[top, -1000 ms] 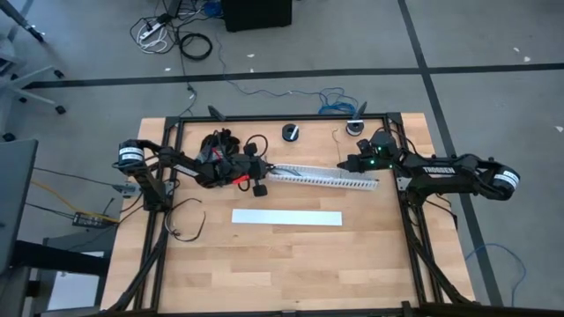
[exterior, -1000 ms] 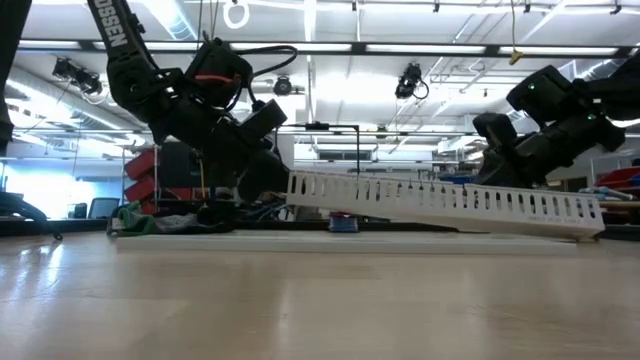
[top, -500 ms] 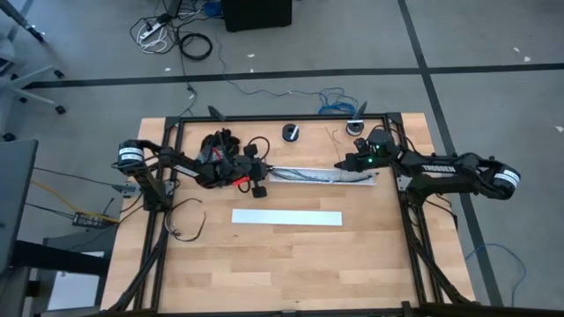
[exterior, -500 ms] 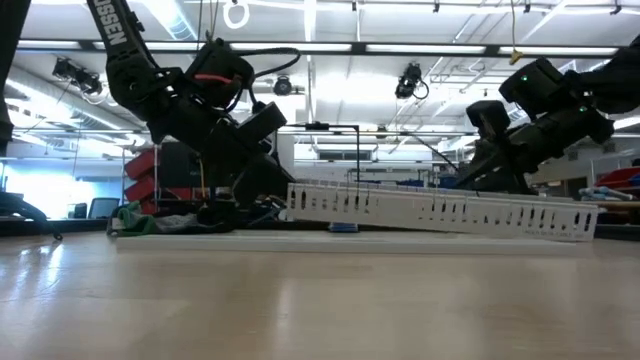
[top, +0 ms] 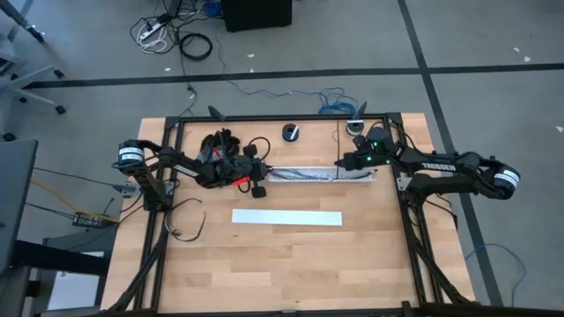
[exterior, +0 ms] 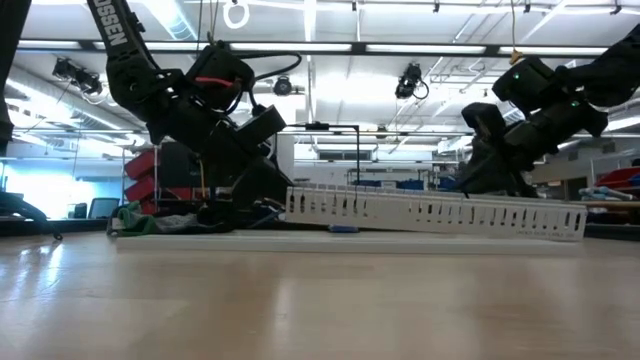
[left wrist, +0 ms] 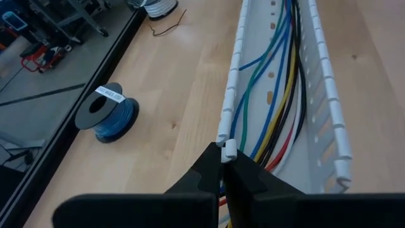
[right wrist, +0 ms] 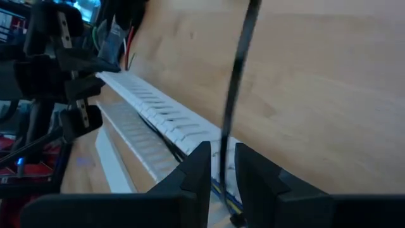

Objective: Ziptie cables
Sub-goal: Put the ziptied cables into the white cable duct

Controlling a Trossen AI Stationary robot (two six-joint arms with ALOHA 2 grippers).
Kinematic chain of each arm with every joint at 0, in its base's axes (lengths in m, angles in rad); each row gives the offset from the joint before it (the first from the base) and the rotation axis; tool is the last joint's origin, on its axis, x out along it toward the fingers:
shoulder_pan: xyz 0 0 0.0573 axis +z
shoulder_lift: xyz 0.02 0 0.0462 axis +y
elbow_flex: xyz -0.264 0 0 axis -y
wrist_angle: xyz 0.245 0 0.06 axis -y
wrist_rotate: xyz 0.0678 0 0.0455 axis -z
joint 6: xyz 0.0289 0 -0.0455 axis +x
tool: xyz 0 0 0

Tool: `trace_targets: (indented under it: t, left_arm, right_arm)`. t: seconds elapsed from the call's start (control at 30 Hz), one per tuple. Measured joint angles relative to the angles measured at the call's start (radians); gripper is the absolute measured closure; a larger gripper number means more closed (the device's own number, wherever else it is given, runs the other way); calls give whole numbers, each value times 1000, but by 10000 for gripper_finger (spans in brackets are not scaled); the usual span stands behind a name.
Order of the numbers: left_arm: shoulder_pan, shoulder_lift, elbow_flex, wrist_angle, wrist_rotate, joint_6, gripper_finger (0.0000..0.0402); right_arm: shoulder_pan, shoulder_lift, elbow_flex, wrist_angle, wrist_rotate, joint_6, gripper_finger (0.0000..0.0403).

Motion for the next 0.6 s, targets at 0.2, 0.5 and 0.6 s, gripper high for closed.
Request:
trace_targets:
  t: [0.2,0.5,0.6]
  left_arm:
    - [0,0,-1,-5,4,0,401]
    - [0,1,-2,-19,5,-1,401]
    - [0,1,-2,-21,6,-7,401]
  right_arm:
    - [0,0,1,6,14,-16,337]
    - [0,-1,1,6,13,-86,397]
    - [0,-1,1,6,19,-89,400]
